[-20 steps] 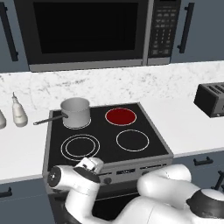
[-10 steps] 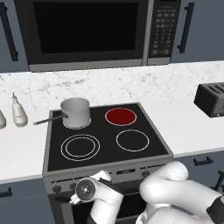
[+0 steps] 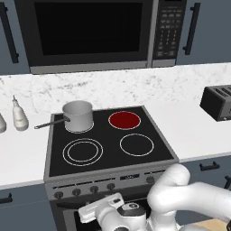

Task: Turn off the rear right burner of the stove.

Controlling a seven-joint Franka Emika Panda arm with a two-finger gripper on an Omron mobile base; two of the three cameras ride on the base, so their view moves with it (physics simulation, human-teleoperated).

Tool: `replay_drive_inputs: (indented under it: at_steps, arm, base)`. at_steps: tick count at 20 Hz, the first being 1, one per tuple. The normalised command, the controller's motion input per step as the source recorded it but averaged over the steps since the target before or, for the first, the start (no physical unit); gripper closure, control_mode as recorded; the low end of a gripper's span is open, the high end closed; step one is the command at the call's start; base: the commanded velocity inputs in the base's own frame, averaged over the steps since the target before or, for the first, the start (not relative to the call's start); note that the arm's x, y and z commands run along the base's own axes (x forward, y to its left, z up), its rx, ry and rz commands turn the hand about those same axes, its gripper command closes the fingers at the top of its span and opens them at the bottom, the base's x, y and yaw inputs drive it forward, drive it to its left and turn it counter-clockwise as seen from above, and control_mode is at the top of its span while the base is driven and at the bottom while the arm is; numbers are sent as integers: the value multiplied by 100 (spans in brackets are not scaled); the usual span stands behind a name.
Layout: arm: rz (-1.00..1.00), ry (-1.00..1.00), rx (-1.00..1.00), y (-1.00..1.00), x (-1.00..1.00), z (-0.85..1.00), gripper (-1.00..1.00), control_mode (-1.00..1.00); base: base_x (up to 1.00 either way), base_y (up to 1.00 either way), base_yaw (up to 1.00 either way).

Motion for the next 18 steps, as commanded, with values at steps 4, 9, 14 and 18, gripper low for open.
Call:
replay_drive_inputs:
  at_steps: [4, 9, 14, 18]
  arm:
    - [0, -2, 0, 0, 0, -3, -100, -100]
    - [0, -15, 0, 6, 9, -15, -100, -100]
    - [0, -13, 0, -4, 31, -2, -100, -100]
    - [0, 0, 0, -5, 35, 0, -100, -100]
  base:
    - [0, 0, 0]
    - [0, 0, 0]
    - [0, 0, 0]
    - [0, 0, 0]
